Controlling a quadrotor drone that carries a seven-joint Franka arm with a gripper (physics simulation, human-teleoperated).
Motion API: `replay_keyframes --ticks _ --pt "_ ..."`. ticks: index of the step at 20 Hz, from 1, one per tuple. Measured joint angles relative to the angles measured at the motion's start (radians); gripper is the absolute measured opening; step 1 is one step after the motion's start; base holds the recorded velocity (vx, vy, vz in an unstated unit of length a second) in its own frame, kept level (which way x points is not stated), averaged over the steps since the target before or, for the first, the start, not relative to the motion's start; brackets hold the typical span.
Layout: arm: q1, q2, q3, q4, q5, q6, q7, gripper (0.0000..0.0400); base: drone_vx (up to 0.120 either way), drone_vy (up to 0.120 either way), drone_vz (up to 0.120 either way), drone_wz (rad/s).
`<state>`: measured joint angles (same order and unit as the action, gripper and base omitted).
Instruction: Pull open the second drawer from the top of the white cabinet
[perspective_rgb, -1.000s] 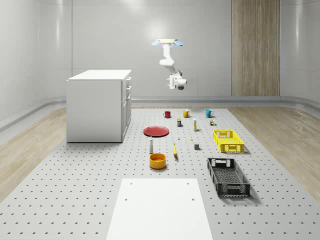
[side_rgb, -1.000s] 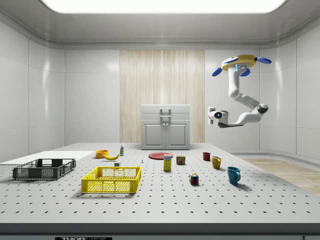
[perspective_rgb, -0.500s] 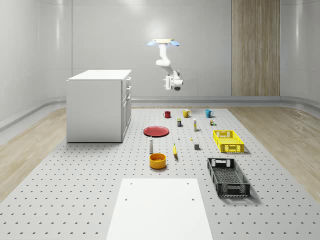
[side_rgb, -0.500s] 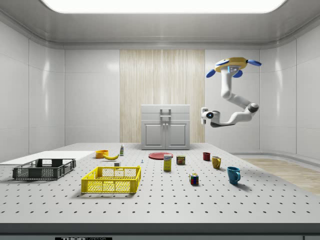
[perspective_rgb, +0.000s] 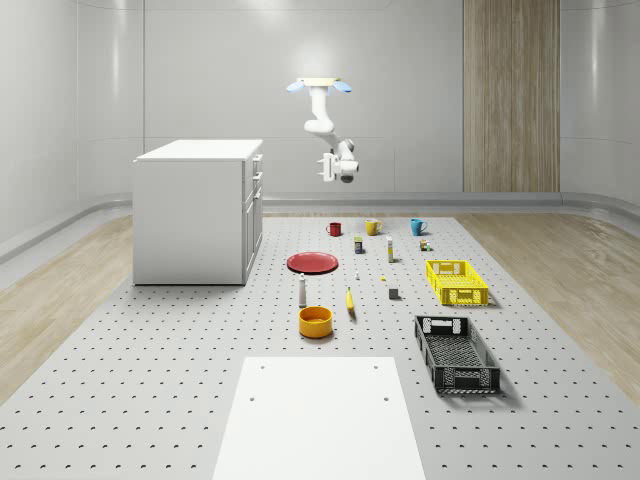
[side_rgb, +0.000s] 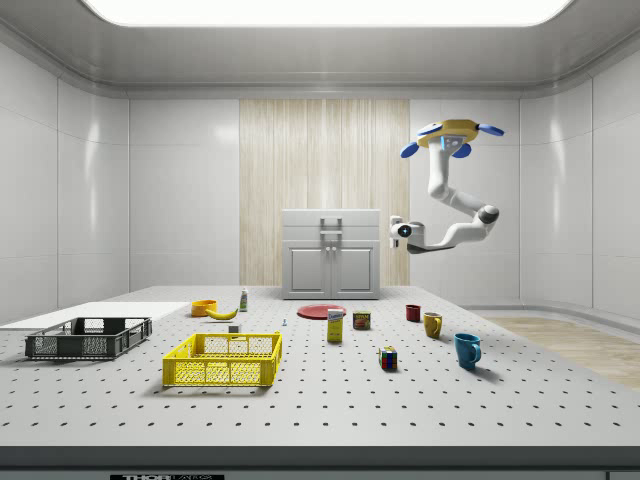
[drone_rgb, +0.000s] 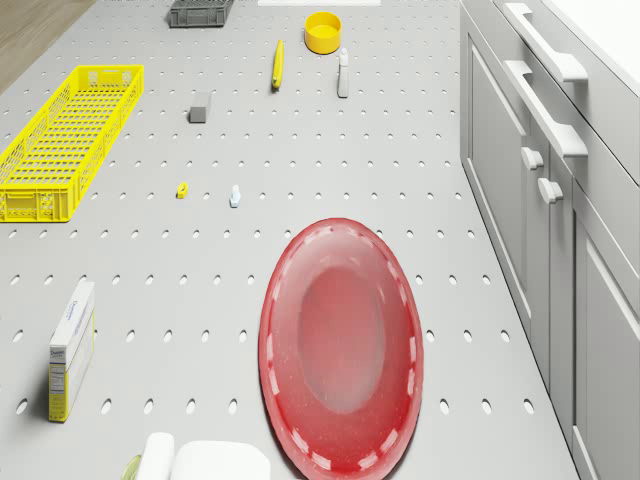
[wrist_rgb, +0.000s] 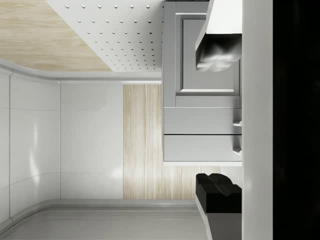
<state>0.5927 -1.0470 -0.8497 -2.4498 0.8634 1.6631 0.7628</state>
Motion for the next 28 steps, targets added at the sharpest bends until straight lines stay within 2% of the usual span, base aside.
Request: replay_keyframes --ticks 9,28 --pt "0.026 -0.027 -0.009 -0.003 -0.021 0.024 0.018 0.03 0.12 -0.12 0.0 0.0" --pt "0.068 -0.074 -0.022 -0.009 -0.059 0.064 0.049 0.03 0.12 0.0 0.0 0.0"
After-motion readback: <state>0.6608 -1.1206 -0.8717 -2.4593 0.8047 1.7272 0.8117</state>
